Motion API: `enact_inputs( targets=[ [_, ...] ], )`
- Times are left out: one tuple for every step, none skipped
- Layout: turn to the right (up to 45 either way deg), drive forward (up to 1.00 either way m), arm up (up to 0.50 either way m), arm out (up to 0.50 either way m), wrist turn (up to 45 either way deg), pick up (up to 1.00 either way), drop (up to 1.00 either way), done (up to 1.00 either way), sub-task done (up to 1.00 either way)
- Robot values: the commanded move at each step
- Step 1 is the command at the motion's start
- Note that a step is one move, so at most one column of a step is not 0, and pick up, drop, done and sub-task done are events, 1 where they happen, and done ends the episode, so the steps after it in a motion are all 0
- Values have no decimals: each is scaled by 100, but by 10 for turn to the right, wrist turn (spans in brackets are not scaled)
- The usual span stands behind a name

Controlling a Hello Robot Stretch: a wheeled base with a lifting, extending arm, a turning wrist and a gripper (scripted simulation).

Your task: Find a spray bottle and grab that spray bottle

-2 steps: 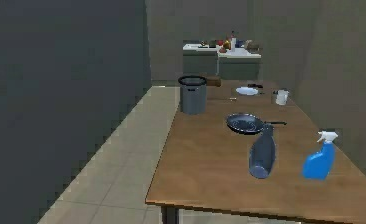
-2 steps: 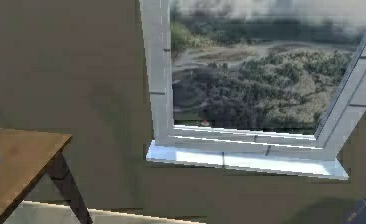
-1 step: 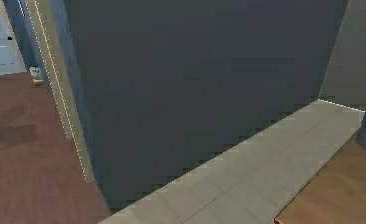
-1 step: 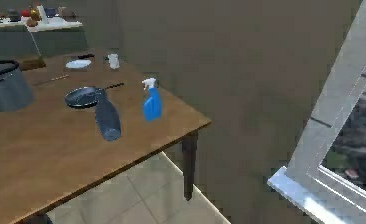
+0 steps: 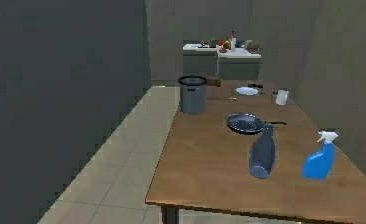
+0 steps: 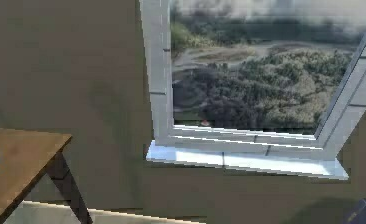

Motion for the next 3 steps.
enact_inputs(
  targets=[
    [450, 0, 0, 0, 0, 0, 0, 0, 0],
    [360, 0, 0, 0, 0, 0, 0, 0, 0],
    [0, 35, 0, 0, 0, 0, 0, 0, 0]
  ],
)
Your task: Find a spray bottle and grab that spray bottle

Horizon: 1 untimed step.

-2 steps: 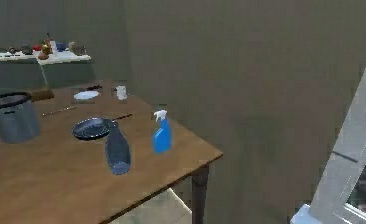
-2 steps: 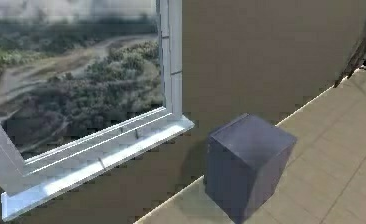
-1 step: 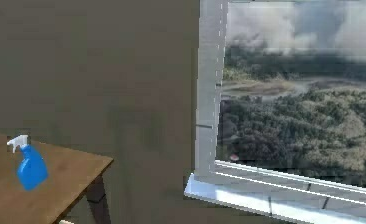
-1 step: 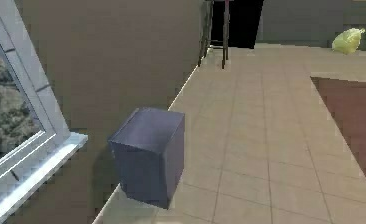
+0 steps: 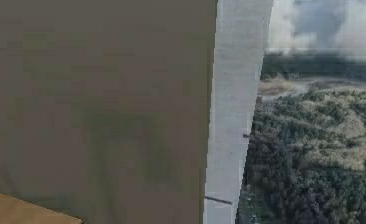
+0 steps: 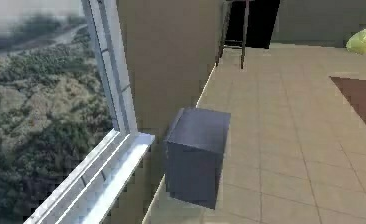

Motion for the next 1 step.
enact_inputs(
  targets=[
    [-450, 0, 0, 0, 0, 0, 0, 0, 0]
  ],
)
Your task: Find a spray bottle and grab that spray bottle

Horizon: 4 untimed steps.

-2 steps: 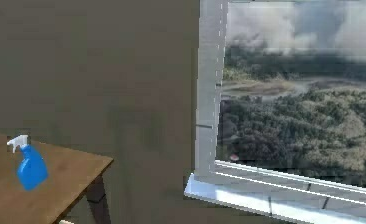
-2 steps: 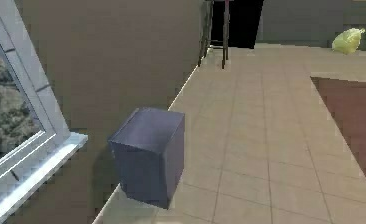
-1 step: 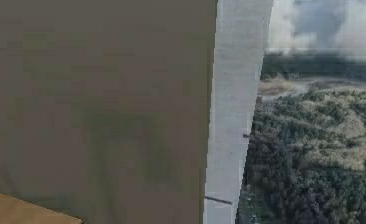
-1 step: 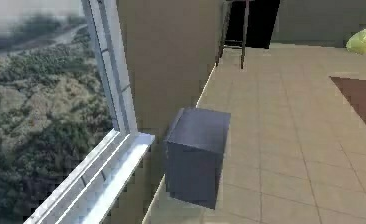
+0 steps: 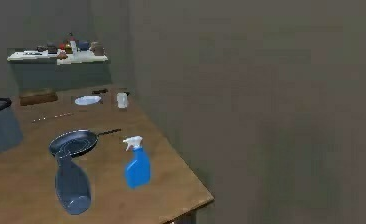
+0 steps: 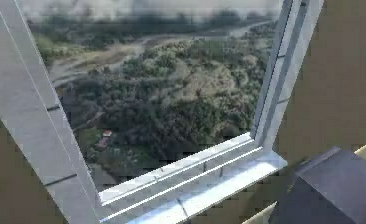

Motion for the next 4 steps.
enact_inputs(
  targets=[
    [-450, 0, 0, 0, 0, 0, 0, 0, 0],
    [-450, 0, 0, 0, 0, 0, 0, 0, 0],
    [-120, 0, 0, 0, 0, 0, 0, 0, 0],
    [0, 0, 50, 0, 0, 0, 0, 0, 0]
  ],
)
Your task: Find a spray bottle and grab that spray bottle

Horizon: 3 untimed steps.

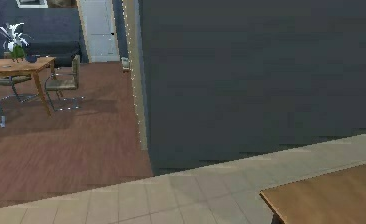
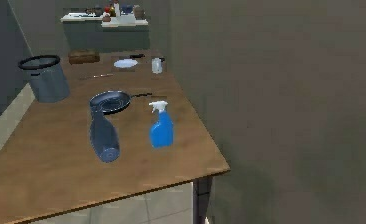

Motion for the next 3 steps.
enact_inputs(
  targets=[
    [0, 0, 36, 0, 0, 0, 0, 0, 0],
    [0, 0, 0, 42, 0, 0, 0, 0, 0],
    [0, 0, 0, 0, 450, 0, 0, 0, 0]
  ],
)
